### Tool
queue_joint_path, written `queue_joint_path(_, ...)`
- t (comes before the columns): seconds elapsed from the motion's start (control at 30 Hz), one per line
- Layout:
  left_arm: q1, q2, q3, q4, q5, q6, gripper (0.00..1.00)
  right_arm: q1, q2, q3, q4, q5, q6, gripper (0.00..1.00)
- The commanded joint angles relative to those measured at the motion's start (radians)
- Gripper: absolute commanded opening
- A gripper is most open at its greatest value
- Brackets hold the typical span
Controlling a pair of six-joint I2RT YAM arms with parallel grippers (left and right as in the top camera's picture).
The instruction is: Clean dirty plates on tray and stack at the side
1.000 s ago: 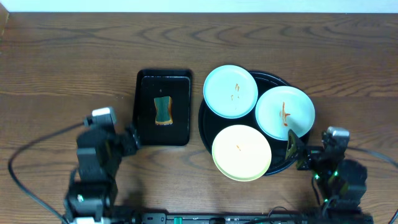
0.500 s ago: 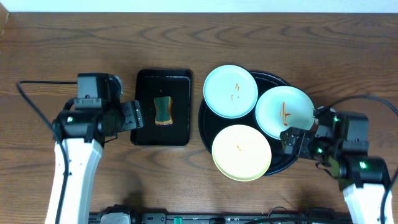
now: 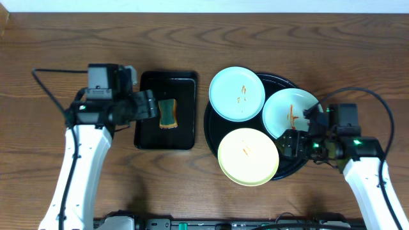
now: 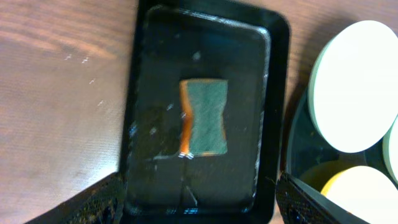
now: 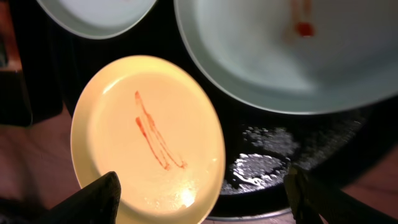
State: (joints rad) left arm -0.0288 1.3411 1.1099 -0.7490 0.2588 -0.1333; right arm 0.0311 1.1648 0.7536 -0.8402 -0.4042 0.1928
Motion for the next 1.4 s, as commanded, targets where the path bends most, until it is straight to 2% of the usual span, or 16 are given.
queue_joint_path(0.0,-0.055,0.053,0.017,0.023,-0.063,0.008,0.79,0.053,0.026,-0.001,0.018,0.025,-0.017,0.83)
queue_joint_path(0.17,-0.128,0.155,0.017,0.06,-0.197,0.008,0.79,0.095,0.051,-0.002,0.037,0.053,-0.006,0.81)
queue_joint_path(0.47,-0.159,0.368,0.017,0.191,-0.196,0.008,0.77,0.101,0.053,-0.002,0.048,0.064,-0.006,0.8)
queue_joint_path(0.6,-0.159,0.445,0.017,0.238,-0.164,0.008,0.69,0.101,0.053,-0.002,0.054,0.064,-0.006,0.8)
queue_joint_path(0.7,-0.159,0.498,0.017,0.25,-0.164,0.008,0.61,0.101,0.053,-0.002,0.058,0.063,-0.004,0.8)
queue_joint_path(0.77,-0.159,0.531,0.017,0.258,-0.162,0.004,0.51,0.101,0.053,-0.002,0.059,0.063,-0.003,0.8)
queue_joint_path(0.83,-0.159,0.555,0.017,0.259,-0.162,0.004,0.38,0.101,0.053,-0.002,0.059,0.064,-0.003,0.8)
queue_joint_path(0.93,-0.159,0.565,0.017,0.257,-0.163,0.004,0.08,0.101,0.053,-0.002,0.059,0.064,-0.003,0.8)
queue_joint_path(1.2,-0.159,0.423,0.018,0.246,-0.166,0.005,0.08,0.101,0.053,-0.002,0.059,0.068,-0.003,0.8)
queue_joint_path(1.23,-0.159,0.402,0.018,0.243,-0.166,0.004,0.14,0.101,0.053,-0.002,0.059,0.067,-0.003,0.8)
queue_joint_path(1.3,-0.159,0.371,0.018,0.237,-0.166,0.004,0.53,0.101,0.053,-0.002,0.058,0.067,-0.003,0.8)
queue_joint_path(1.33,-0.159,0.362,0.018,0.233,-0.166,0.004,0.63,0.101,0.053,-0.002,0.059,0.067,-0.003,0.81)
queue_joint_path(1.37,-0.159,0.358,0.018,0.228,-0.166,0.004,0.66,0.101,0.053,-0.002,0.059,0.067,-0.003,0.81)
